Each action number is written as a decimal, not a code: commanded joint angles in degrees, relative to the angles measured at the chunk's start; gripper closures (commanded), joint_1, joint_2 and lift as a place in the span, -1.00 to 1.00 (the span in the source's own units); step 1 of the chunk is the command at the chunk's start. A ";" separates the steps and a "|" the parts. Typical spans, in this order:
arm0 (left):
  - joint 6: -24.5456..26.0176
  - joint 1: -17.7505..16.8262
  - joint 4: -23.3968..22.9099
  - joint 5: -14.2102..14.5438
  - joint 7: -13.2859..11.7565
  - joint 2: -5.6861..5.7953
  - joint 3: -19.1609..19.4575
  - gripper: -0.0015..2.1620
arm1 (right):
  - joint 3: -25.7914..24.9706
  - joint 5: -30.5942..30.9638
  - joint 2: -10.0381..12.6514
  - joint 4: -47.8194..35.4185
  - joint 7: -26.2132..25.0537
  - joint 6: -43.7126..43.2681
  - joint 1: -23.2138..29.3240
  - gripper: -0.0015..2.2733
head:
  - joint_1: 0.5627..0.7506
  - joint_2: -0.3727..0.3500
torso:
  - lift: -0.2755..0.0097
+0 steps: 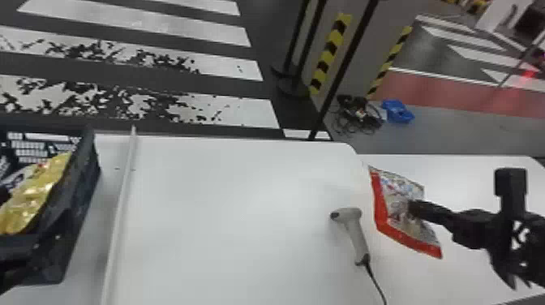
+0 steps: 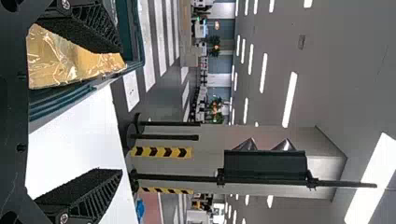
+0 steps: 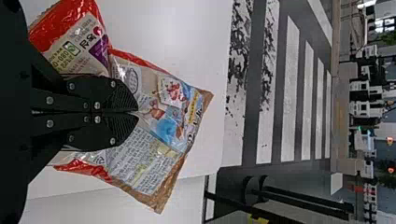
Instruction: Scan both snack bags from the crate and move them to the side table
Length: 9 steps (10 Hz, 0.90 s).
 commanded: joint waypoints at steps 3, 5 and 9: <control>-0.98 -0.82 1.20 0.70 -0.09 0.63 -0.22 -0.92 | 0.14 0.20 -2.59 7.20 0.03 -0.01 -0.77 0.97 | 0.41 -0.94 | 0.26; -1.86 -1.17 1.73 1.40 -0.26 0.89 -0.31 -0.92 | 2.08 1.52 -3.91 11.50 0.73 -2.47 -2.62 0.97 | 0.41 -0.94 | 0.26; -3.09 -1.43 2.34 1.93 -0.44 1.07 -0.31 -0.92 | 7.26 4.60 -8.83 16.16 0.73 -1.60 -5.43 0.97 | 0.41 -0.94 | 0.26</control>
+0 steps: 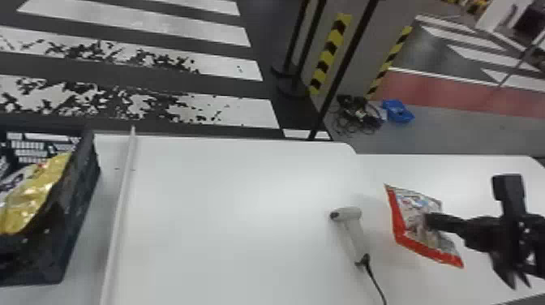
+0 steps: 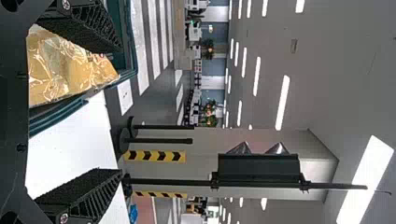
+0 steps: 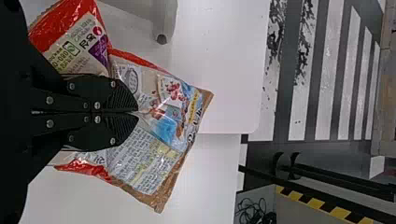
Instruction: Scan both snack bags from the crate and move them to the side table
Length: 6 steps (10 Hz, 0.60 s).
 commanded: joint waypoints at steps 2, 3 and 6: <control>-0.15 -0.16 0.02 0.27 -0.35 0.01 0.00 -0.92 | 4.87 2.73 -2.47 2.57 -0.60 4.21 -3.77 0.97 | 0.41 -0.94 | 0.26; -0.32 -0.16 0.02 0.27 -0.44 -0.08 0.00 -0.92 | 8.74 3.34 -4.05 6.00 -0.51 3.85 -7.11 0.97 | 0.41 -0.94 | 0.26; -0.32 -0.16 0.02 0.35 -0.44 0.09 0.00 -0.92 | 15.60 6.68 -6.16 11.98 0.11 -1.42 -12.91 0.97 | 0.41 -0.94 | 0.26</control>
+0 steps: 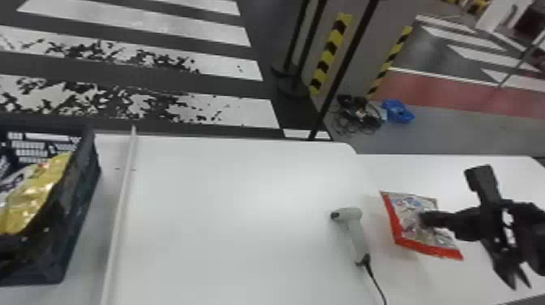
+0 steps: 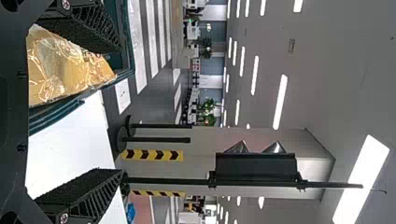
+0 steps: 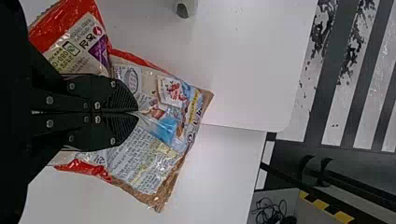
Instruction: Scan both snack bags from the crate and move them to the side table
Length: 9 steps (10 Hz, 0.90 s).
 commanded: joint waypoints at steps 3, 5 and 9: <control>-0.18 0.00 0.00 0.00 -0.33 -0.49 0.00 -0.92 | 5.23 4.46 -2.21 6.11 0.35 -3.19 -5.51 0.97 | 0.41 -0.94 | 0.26; -0.18 -0.35 -0.09 0.00 -0.68 -0.23 0.00 -0.92 | 5.58 6.22 -2.73 9.01 0.00 -5.12 -6.12 0.97 | 0.41 -0.94 | 0.26; -0.18 -1.58 -0.09 0.18 -0.68 0.21 -1.23 -0.92 | 6.90 6.92 -3.52 10.77 0.09 -1.08 -7.71 -1.00 | 0.41 -0.94 | 0.26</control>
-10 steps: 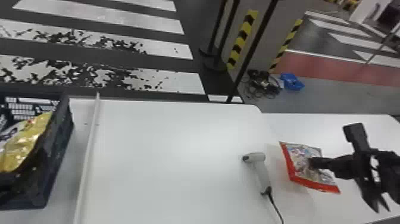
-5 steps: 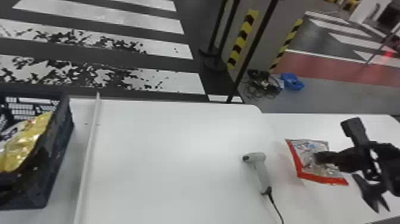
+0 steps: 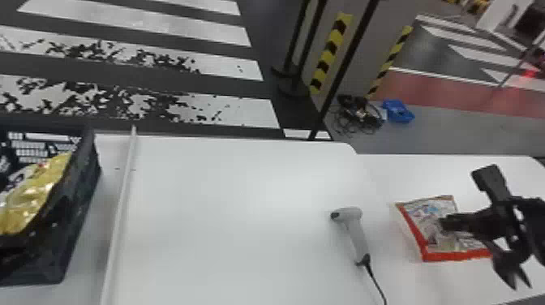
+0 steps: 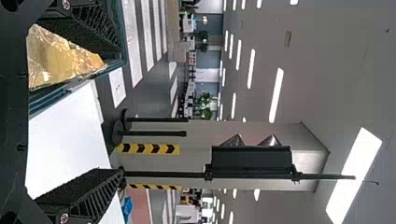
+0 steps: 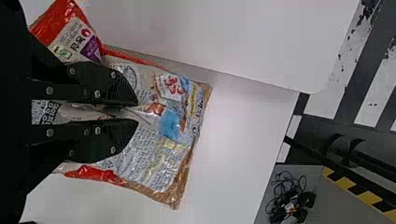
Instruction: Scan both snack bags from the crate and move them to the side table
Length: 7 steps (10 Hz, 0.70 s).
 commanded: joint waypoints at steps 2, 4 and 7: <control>0.00 -0.07 -0.16 0.00 0.09 0.07 -0.01 -0.92 | -0.12 -1.70 0.07 -1.29 0.41 -2.23 -0.11 -1.00 | 0.41 -0.94 | 0.26; 0.00 -0.16 -0.86 0.00 0.35 -0.01 0.08 -0.93 | -9.35 -6.18 2.27 -12.90 -0.29 4.63 7.10 -0.92 | 0.41 -0.94 | 0.26; 0.18 -0.16 -2.36 0.00 1.14 -0.10 0.17 -0.93 | -18.14 -15.14 12.03 -31.97 -1.61 18.52 13.07 -0.92 | 0.41 -0.94 | 0.26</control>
